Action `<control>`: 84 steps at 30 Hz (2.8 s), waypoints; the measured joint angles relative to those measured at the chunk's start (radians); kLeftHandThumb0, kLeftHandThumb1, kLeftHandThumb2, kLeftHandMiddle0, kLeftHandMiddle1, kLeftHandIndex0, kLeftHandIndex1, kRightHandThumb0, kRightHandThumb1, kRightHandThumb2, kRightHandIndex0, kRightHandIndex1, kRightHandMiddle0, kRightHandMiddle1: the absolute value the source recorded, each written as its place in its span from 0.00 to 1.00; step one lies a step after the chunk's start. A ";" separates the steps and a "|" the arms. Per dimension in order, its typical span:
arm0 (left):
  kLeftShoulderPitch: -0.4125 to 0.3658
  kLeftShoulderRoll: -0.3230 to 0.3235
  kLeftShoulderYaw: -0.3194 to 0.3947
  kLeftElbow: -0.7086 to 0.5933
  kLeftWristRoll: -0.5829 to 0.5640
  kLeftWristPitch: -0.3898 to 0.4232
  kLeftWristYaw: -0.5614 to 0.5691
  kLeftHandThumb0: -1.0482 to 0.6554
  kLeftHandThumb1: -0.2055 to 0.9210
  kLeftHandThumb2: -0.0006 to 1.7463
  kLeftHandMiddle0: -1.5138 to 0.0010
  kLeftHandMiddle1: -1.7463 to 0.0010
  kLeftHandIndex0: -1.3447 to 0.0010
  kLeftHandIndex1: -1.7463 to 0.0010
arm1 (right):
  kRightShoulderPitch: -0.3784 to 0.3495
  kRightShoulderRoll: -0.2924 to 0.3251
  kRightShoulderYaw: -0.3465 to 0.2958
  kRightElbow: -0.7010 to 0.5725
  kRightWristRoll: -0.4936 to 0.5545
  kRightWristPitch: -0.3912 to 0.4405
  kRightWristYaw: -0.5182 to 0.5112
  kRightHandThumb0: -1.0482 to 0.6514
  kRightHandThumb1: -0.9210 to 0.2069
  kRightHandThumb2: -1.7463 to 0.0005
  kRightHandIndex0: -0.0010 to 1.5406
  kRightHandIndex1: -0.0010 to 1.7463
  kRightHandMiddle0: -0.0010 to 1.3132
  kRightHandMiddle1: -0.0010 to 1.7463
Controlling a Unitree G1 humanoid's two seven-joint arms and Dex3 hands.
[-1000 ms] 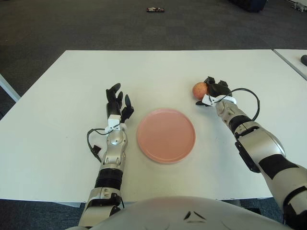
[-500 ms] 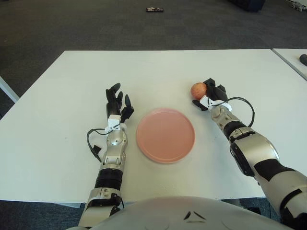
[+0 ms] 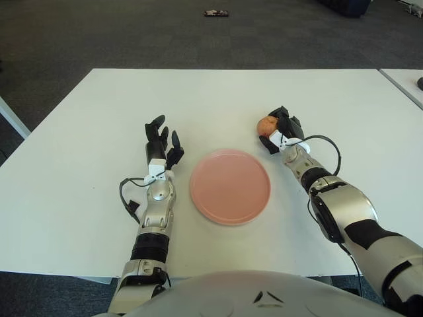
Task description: Put the apple into the plate.
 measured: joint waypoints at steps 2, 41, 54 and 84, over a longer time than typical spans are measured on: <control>0.000 0.000 -0.001 0.000 0.000 0.002 0.000 0.22 1.00 0.41 0.68 0.97 1.00 0.41 | 0.001 0.001 -0.008 0.000 0.008 0.000 -0.005 0.69 0.67 0.14 0.81 1.00 0.81 1.00; 0.000 0.006 -0.006 -0.001 0.000 0.017 0.000 0.21 1.00 0.41 0.68 0.97 1.00 0.41 | 0.020 0.007 -0.123 0.000 0.073 -0.012 -0.068 0.67 0.65 0.18 0.81 1.00 0.81 1.00; 0.000 0.006 -0.005 -0.001 -0.003 0.018 -0.001 0.22 1.00 0.40 0.68 0.96 0.99 0.41 | 0.021 0.007 -0.153 0.000 0.100 -0.022 -0.070 0.66 0.65 0.19 0.76 1.00 0.80 1.00; 0.000 0.008 0.002 0.008 -0.004 0.025 -0.007 0.21 1.00 0.41 0.68 0.96 0.99 0.41 | -0.054 0.015 -0.376 -0.024 0.380 -0.127 0.154 0.58 0.58 0.22 0.81 1.00 0.78 1.00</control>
